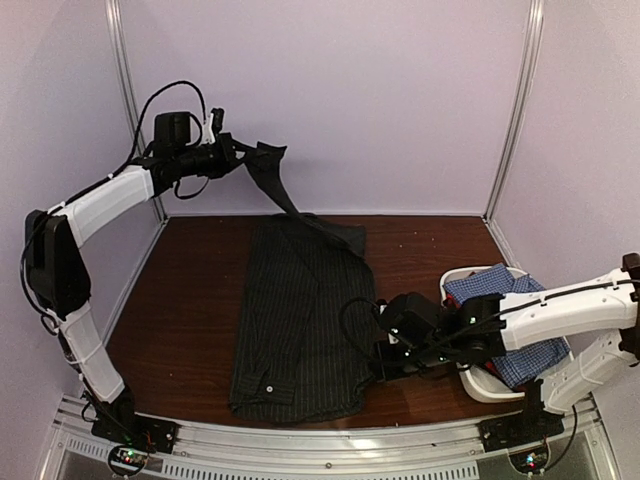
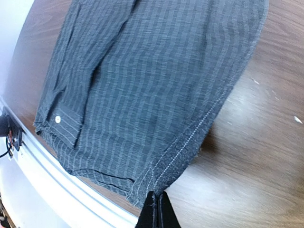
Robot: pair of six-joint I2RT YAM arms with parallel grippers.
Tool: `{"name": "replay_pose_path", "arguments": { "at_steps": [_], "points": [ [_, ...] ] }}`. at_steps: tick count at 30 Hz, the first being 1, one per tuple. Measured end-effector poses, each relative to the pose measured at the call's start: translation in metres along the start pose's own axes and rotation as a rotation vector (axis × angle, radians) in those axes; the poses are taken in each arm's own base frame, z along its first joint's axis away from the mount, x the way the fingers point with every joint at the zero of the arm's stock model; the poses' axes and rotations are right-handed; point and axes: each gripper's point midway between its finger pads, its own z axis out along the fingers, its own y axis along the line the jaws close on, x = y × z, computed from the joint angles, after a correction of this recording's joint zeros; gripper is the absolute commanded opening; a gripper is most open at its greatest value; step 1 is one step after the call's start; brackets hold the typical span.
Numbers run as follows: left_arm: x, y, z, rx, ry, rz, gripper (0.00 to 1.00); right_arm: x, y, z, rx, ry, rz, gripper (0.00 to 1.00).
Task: Fold and stack the long sleeve shirts
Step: Pick up the corner of the shirt from the corner of the board, then fold the 1/3-folded shirt at the center of the board.
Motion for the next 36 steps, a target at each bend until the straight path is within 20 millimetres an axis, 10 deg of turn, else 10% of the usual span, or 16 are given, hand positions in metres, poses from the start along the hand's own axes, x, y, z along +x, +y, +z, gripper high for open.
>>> {"name": "replay_pose_path", "arguments": {
  "at_steps": [9, 20, 36],
  "points": [
    [-0.047, 0.055, -0.033, -0.107, -0.092, 0.041, 0.00, 0.007, 0.039, 0.042, -0.080, 0.084, -0.104, 0.00],
    [-0.054, 0.084, -0.028, -0.149, -0.084, 0.097, 0.00, 0.025, 0.060, 0.074, -0.173, 0.183, -0.134, 0.00],
    [-0.089, 0.045, -0.037, -0.067, -0.143, 0.191, 0.00, 0.020, 0.082, 0.076, -0.246, 0.184, -0.142, 0.00]
  ]
}}
